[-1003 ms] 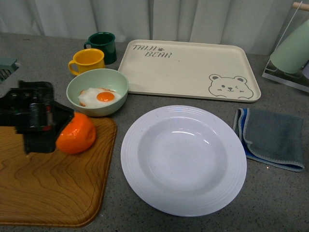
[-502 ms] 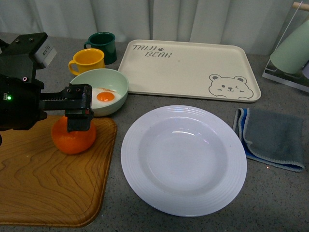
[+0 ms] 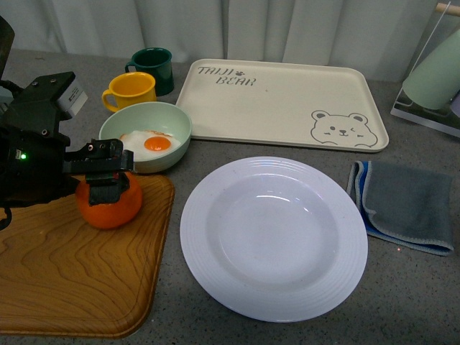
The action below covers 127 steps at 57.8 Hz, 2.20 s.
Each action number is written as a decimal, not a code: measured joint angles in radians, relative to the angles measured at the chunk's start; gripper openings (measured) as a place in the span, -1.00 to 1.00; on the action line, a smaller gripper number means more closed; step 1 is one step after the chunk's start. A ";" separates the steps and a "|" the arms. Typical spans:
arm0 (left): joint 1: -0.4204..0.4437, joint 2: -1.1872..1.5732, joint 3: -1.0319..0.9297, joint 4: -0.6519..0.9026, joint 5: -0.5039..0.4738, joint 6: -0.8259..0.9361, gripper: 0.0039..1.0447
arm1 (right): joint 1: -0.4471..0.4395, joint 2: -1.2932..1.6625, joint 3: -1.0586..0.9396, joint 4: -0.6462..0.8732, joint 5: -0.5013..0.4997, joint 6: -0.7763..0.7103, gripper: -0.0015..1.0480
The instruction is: Place orange and plate with both arms
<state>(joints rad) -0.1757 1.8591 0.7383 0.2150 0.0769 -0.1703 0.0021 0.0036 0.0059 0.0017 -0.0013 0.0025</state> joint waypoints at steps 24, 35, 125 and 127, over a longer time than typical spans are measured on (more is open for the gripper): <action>-0.078 -0.102 0.005 -0.043 0.040 -0.038 -0.12 | 0.000 0.000 0.000 0.000 0.000 0.000 0.82; -0.185 -0.114 0.047 -0.025 0.041 -0.080 -0.12 | 0.000 0.000 0.000 0.000 0.000 0.000 0.82; -0.417 0.075 0.150 0.028 -0.031 -0.147 0.86 | 0.000 0.000 0.000 0.000 0.000 0.000 0.82; -0.407 0.047 0.143 0.034 -0.046 -0.149 0.88 | 0.000 0.000 0.000 0.000 0.000 0.000 0.82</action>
<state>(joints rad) -0.5823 1.9060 0.8814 0.2485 0.0311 -0.3191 0.0021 0.0036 0.0059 0.0017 -0.0013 0.0029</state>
